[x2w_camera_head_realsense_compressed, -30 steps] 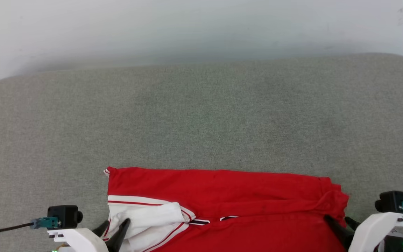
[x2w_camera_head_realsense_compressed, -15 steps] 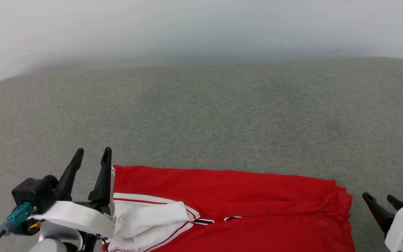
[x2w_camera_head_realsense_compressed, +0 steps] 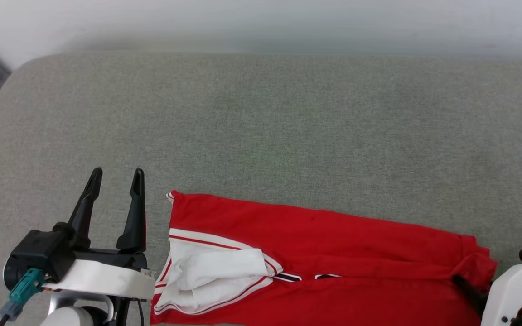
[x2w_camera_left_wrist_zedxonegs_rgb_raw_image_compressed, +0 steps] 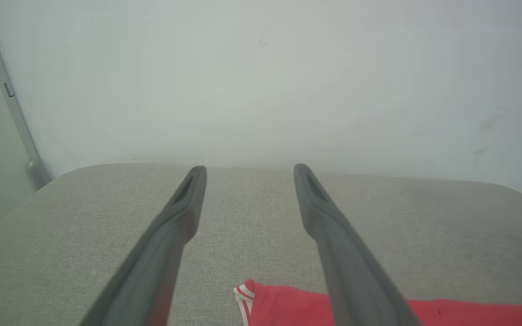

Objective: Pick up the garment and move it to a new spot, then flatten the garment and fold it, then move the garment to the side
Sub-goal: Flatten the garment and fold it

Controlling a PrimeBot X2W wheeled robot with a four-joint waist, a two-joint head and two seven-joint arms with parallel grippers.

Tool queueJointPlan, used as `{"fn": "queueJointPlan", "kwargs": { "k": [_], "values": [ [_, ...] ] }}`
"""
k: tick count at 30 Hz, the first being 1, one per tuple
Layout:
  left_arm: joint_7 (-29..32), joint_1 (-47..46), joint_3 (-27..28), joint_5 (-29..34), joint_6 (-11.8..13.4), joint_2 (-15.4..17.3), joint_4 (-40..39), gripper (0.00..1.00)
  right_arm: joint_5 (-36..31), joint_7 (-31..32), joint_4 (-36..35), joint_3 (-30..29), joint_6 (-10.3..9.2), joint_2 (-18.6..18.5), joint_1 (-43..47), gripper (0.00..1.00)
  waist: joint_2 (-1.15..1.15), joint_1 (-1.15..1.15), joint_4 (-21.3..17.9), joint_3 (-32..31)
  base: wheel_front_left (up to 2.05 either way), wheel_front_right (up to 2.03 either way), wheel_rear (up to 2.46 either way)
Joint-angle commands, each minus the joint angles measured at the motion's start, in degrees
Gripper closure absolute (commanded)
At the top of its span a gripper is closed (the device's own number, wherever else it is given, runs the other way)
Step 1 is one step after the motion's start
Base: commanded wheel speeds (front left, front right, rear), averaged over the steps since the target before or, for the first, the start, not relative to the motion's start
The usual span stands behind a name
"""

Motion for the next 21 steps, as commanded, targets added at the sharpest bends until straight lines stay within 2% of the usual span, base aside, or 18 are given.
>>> {"fn": "queueJointPlan", "kwargs": {
  "k": [1, 6, 7, 9, 21],
  "values": [
    [-0.3, 0.0, 0.2, 0.4, -0.4, -0.3, -0.1, 0.0, 0.3, 0.1, 1.4, 0.3, -0.02, 0.5, -1.1, 0.0, 0.0, 0.0, 0.9, 1.3, 0.0, 0.0, 0.0],
    [-0.3, -0.5, 0.0, 0.8, -1.0, -0.9, 0.6, 0.0, 1.6, 1.0, 6.0, 2.1, -0.02, 0.7, -0.8, 0.0, 0.0, 0.0, 1.5, 1.8, 0.0, 0.0, 0.0],
    [-0.3, -0.5, 0.1, 0.9, -1.1, -1.0, 0.7, 0.0, 1.7, 1.2, 6.6, 2.6, -0.02, 0.6, -0.7, 0.17, 0.0, 0.0, 1.5, 1.7, 0.0, 0.0, 0.0],
    [-0.3, -0.3, 0.0, 0.9, -1.1, -1.2, 0.9, 0.0, 2.6, 1.5, 7.0, 3.5, 0.0, 0.5, -0.9, 0.99, 0.0, 0.0, 1.3, 1.5, 0.0, 0.0, 0.0],
    [0.4, 1.0, -1.0, 2.0, -0.2, -1.0, 1.8, 0.0, 4.6, 1.1, 3.8, 3.3, -0.01, -3.3, -5.4, 1.0, 0.0, 0.0, -0.6, -2.6, 0.0, 0.0, 0.0]
  ]
}}
